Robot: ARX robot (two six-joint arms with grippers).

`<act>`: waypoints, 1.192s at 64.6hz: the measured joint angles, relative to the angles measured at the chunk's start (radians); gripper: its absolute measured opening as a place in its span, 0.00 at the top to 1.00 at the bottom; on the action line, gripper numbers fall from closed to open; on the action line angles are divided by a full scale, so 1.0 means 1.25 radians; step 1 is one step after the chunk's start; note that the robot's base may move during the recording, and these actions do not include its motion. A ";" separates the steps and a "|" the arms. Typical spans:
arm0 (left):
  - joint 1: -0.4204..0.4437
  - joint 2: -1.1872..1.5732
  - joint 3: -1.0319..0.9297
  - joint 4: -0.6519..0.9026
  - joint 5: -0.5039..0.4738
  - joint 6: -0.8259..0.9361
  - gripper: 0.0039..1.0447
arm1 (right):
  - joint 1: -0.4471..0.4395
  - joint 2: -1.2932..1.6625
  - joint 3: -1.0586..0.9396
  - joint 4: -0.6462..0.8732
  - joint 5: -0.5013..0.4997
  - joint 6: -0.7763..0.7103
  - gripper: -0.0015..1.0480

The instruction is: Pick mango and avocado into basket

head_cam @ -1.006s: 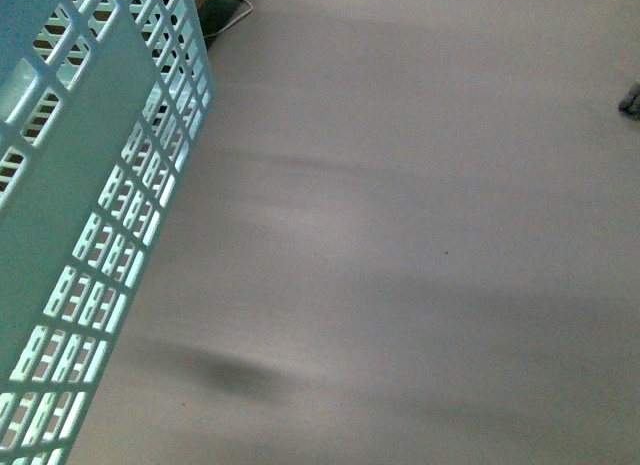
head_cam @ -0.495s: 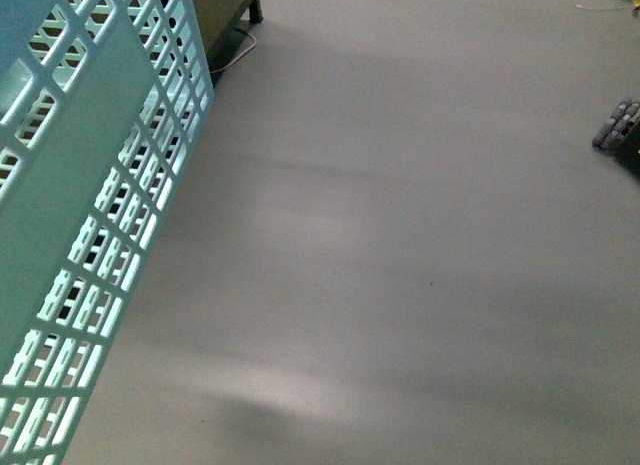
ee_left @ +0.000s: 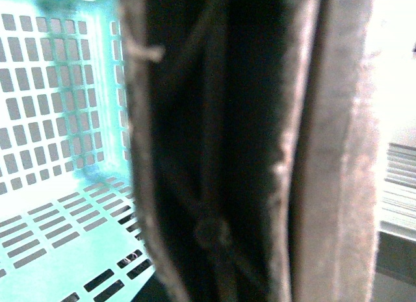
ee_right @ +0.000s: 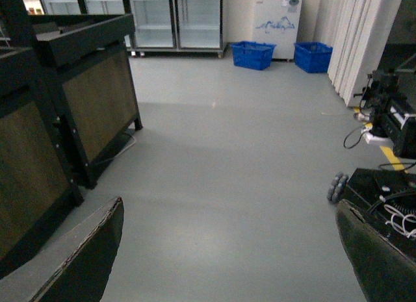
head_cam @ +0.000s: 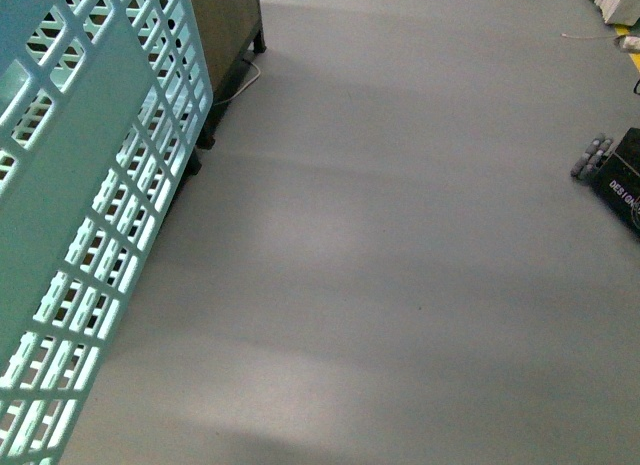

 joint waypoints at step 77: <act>-0.004 -0.004 0.002 0.000 -0.001 0.000 0.87 | 0.000 0.000 0.000 0.000 0.002 0.000 0.08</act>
